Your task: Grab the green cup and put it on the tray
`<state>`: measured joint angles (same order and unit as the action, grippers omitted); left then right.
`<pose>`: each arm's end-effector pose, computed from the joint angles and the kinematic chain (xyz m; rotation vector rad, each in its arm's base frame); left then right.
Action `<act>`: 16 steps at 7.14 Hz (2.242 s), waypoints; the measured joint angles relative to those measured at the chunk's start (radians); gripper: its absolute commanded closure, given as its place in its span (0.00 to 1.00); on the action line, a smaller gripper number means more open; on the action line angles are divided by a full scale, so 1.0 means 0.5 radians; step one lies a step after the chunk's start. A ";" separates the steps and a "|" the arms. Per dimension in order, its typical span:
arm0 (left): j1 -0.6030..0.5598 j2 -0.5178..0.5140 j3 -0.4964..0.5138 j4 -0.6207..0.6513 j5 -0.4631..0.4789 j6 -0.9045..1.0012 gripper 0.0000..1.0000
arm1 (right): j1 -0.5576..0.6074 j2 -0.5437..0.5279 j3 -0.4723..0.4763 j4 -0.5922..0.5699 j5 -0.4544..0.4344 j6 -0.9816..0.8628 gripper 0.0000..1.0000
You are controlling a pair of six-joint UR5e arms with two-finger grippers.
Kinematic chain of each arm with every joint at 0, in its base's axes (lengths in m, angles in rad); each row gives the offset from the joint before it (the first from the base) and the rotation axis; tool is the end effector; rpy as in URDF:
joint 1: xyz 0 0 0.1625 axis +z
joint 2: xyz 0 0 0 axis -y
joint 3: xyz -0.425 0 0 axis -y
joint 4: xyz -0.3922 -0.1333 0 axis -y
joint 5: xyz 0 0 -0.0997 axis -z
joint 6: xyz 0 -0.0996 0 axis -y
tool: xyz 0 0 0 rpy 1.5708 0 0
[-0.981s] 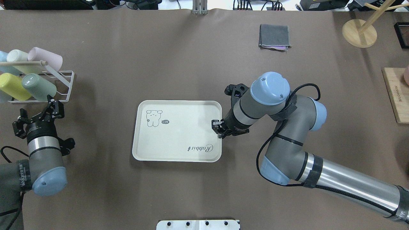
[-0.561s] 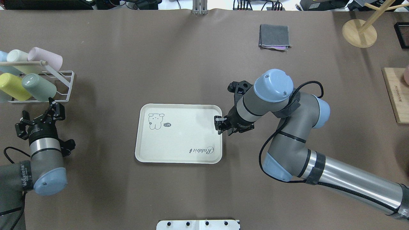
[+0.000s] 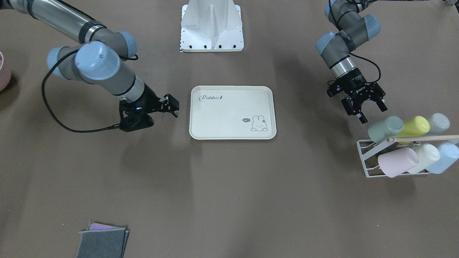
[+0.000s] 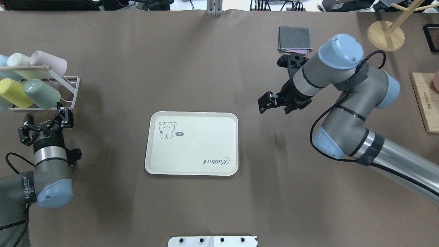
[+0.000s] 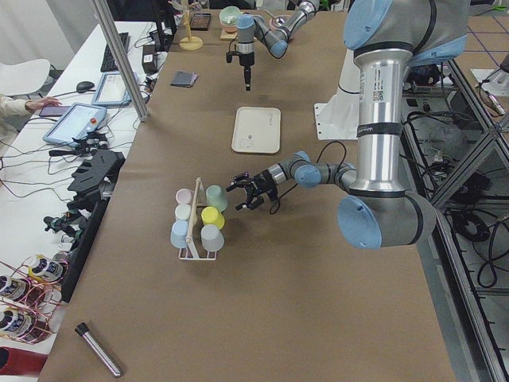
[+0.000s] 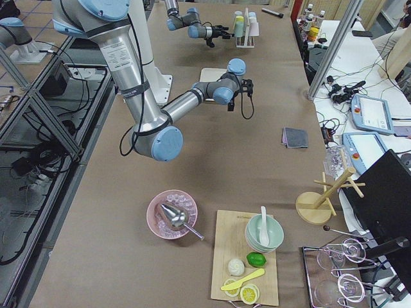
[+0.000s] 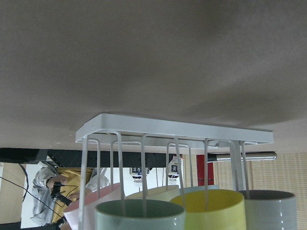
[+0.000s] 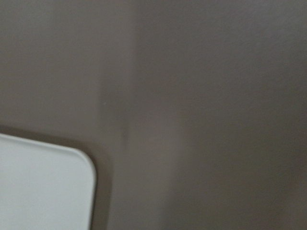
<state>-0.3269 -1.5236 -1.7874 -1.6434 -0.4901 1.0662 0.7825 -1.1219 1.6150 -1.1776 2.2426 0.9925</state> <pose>0.3784 -0.3618 0.5425 0.3754 -1.2632 1.9060 -0.4130 -0.5112 0.3318 0.0487 -1.0526 -0.1125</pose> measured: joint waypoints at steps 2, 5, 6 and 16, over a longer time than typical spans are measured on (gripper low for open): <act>-0.030 -0.041 0.078 -0.080 0.041 0.048 0.02 | 0.257 -0.174 0.019 -0.007 0.080 -0.335 0.01; -0.096 -0.087 0.176 -0.182 0.103 0.058 0.02 | 0.585 -0.489 0.102 -0.019 0.094 -0.731 0.01; -0.108 -0.093 0.191 -0.187 0.105 0.058 0.02 | 0.686 -0.591 0.142 -0.101 0.087 -0.846 0.01; -0.202 -0.135 0.239 -0.472 0.102 0.456 0.68 | 1.311 -1.341 0.505 -0.860 0.300 -1.485 0.00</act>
<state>-0.4279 -1.5913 -1.6679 -1.8795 -0.4390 1.2944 1.4382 -1.7927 1.8674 -1.6078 2.3925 0.2499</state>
